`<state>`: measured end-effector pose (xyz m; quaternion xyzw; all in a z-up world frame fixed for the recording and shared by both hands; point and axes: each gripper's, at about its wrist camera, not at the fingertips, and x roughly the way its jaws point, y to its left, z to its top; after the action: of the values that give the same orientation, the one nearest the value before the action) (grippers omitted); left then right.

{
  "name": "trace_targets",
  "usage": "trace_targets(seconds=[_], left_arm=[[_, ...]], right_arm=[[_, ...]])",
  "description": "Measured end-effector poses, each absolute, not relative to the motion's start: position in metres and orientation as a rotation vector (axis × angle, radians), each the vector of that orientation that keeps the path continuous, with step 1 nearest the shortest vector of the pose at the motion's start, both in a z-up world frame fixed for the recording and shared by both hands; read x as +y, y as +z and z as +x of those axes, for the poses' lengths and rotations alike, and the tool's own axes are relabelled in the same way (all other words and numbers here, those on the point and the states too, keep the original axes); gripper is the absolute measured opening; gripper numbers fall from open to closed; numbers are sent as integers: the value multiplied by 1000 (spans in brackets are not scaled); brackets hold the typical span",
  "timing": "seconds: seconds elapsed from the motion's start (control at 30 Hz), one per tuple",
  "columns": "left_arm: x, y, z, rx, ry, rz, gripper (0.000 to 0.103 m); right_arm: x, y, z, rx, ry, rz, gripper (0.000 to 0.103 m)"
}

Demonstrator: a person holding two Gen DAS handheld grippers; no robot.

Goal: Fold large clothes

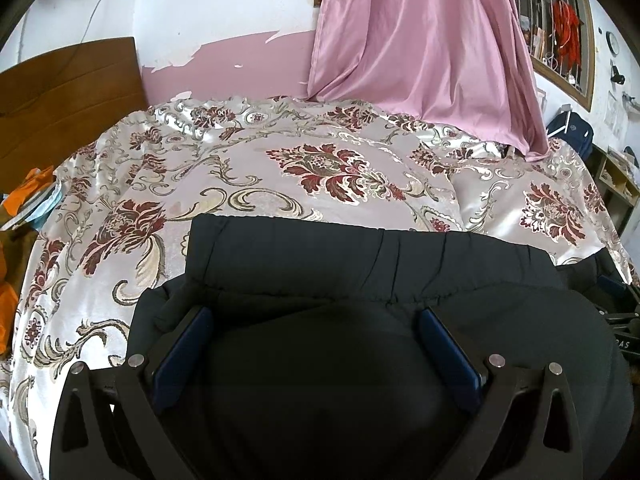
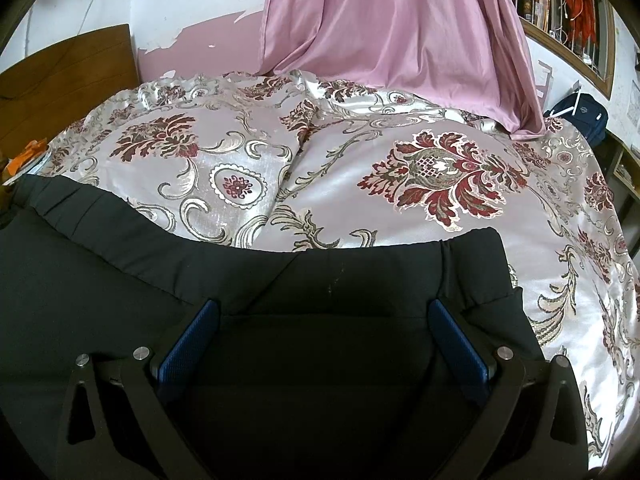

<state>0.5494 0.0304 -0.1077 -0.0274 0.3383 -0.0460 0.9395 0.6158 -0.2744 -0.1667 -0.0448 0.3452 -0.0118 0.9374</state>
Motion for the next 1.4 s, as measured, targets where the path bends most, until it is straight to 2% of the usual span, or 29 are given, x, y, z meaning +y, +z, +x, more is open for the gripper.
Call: trace_targets(seconds=[0.4, 0.63, 0.8, 0.9, 1.07, 1.17, 1.4], left_arm=[[43, -109, 542, 629, -130, -96, 103], [46, -104, 521, 637, -100, -46, 103], [59, -100, 484, 598, -85, -44, 103], [71, -99, 475, 607, -14, -54, 103], [115, -122, 479, 723, -105, -297, 103], [129, -137, 476, 712, -173, -393, 103], [129, -148, 467, 623, -198, -388, 103]], right_arm=[[-272, -155, 589, 567, -110, -129, 102], [-284, -146, 570, 559, -126, -108, 102], [-323, -138, 533, 557, -284, -20, 102], [-363, -145, 514, 566, -303, 144, 102], [-414, -170, 504, 621, -179, 385, 102], [-417, -176, 499, 582, -149, 405, 102], [-411, -189, 492, 517, -94, 412, 102]])
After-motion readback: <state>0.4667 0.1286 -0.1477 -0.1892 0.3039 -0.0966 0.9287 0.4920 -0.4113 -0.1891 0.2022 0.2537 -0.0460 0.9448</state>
